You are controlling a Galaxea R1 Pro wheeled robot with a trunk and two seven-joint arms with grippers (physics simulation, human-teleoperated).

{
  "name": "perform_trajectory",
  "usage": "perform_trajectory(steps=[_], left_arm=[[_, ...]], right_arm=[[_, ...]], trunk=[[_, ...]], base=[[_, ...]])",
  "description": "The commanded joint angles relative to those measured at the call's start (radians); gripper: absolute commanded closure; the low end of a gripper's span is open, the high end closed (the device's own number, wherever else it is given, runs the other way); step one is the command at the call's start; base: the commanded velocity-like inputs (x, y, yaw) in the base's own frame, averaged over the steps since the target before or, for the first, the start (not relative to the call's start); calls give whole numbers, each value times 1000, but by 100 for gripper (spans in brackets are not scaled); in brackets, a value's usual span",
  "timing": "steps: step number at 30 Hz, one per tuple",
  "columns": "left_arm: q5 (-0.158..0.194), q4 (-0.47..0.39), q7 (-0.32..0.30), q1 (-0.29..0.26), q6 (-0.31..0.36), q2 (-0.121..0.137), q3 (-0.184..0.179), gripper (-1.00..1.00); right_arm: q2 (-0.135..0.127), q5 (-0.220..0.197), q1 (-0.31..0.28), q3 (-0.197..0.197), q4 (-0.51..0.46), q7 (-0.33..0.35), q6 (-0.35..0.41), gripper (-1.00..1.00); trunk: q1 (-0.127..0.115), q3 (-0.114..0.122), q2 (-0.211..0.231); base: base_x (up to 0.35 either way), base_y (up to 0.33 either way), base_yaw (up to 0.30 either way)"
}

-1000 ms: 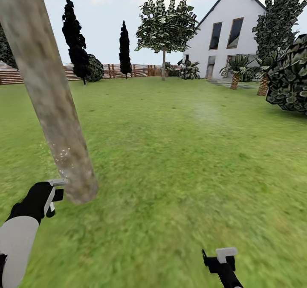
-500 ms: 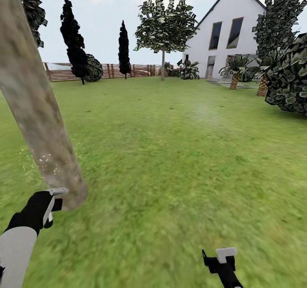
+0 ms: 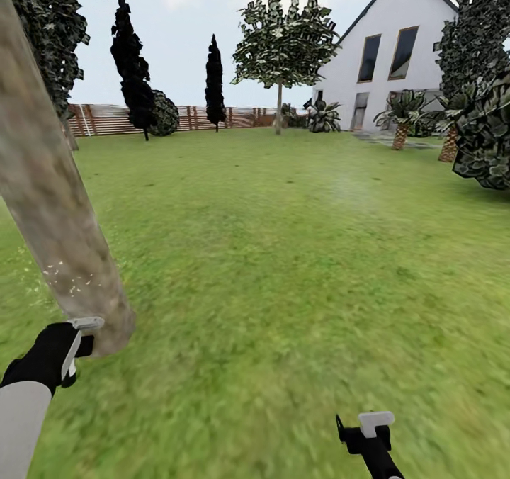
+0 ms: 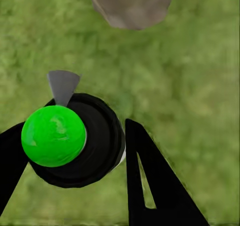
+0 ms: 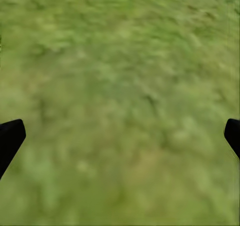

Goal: In the garden, pick up the pesticide atomizer on the floor and spray pesticide onto both trees until each tree trunk is fully covered.

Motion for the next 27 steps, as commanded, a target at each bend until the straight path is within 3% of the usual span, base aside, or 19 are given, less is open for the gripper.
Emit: perform_trajectory(steps=[1,6,14,16,18,20,23,27], left_arm=[[-1,-2,-1,17,3,3,9,100],[0,-10,-1,71,1,47,16,100],[16,-9,1,73,-70,41,23,100],[51,-5,1,73,-72,44,44,100],[64,-1,3,73,-76,47,102,100],[67,2,3,73,-79,38,135,100],[63,31,2,73,-80,-12,141,100],[61,73,-1,75,-81,-19,141,100]], right_arm=[[0,10,0,0,0,-8,-2,-100],[0,10,0,0,0,-8,-2,-100],[0,10,0,0,0,-8,-2,-100],[0,10,0,0,0,-8,-2,-100],[0,10,0,0,0,-8,-2,-100],[1,10,0,0,0,-8,-2,-100],[1,10,0,0,0,-8,-2,-100],[1,10,0,0,0,-8,-2,-100]], trunk=[[0,-1,0],[0,-1,0],[0,-1,0],[0,-1,0],[0,-1,0],[0,-1,0],[0,-1,0],[0,-1,0]], base=[[152,-232,273],[149,-202,276],[198,-168,113],[239,-167,2],[238,-158,3],[111,-63,119],[13,-8,255],[1,-1,275]])
